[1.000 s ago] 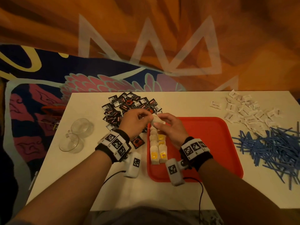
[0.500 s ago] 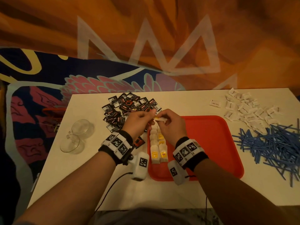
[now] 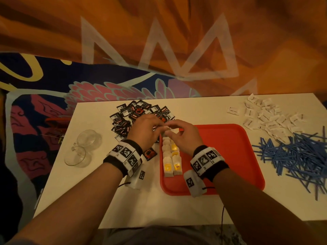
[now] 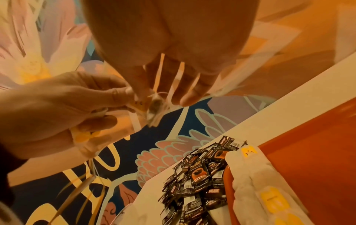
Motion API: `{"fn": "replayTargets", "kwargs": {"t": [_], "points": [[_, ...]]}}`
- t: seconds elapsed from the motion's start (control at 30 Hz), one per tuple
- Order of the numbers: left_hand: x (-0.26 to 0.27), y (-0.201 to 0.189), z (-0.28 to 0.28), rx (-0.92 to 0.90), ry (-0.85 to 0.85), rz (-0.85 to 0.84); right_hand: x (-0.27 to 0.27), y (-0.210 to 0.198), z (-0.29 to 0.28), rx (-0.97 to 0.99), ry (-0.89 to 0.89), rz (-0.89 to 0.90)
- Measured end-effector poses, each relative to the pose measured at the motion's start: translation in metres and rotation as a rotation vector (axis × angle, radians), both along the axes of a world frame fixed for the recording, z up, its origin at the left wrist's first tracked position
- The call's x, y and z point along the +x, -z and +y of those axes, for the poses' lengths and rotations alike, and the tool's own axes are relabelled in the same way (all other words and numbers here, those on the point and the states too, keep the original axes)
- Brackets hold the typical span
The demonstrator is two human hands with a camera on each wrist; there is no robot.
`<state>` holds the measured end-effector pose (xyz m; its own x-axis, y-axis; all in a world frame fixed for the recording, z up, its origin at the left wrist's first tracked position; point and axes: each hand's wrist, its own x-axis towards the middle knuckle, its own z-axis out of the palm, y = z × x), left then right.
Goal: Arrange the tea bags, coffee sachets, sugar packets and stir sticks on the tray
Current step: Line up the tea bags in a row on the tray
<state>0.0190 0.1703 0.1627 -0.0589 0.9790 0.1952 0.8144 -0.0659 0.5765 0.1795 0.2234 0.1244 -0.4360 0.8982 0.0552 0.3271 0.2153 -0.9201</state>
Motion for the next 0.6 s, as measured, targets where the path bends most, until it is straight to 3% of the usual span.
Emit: {"fn": "replayTargets", "kwargs": {"t": [0.17, 0.4, 0.6], "points": [[0.001, 0.000, -0.001, 0.046, -0.047, -0.047, 0.004, 0.009, 0.002, -0.065, 0.018, -0.066], [0.002, 0.012, 0.001, -0.031, 0.008, -0.060, 0.001, 0.015, -0.004, -0.057, 0.009, -0.074], [0.006, 0.025, 0.000, -0.106, -0.027, -0.099, 0.007, 0.032, -0.012, -0.270, 0.030, 0.000]]}}
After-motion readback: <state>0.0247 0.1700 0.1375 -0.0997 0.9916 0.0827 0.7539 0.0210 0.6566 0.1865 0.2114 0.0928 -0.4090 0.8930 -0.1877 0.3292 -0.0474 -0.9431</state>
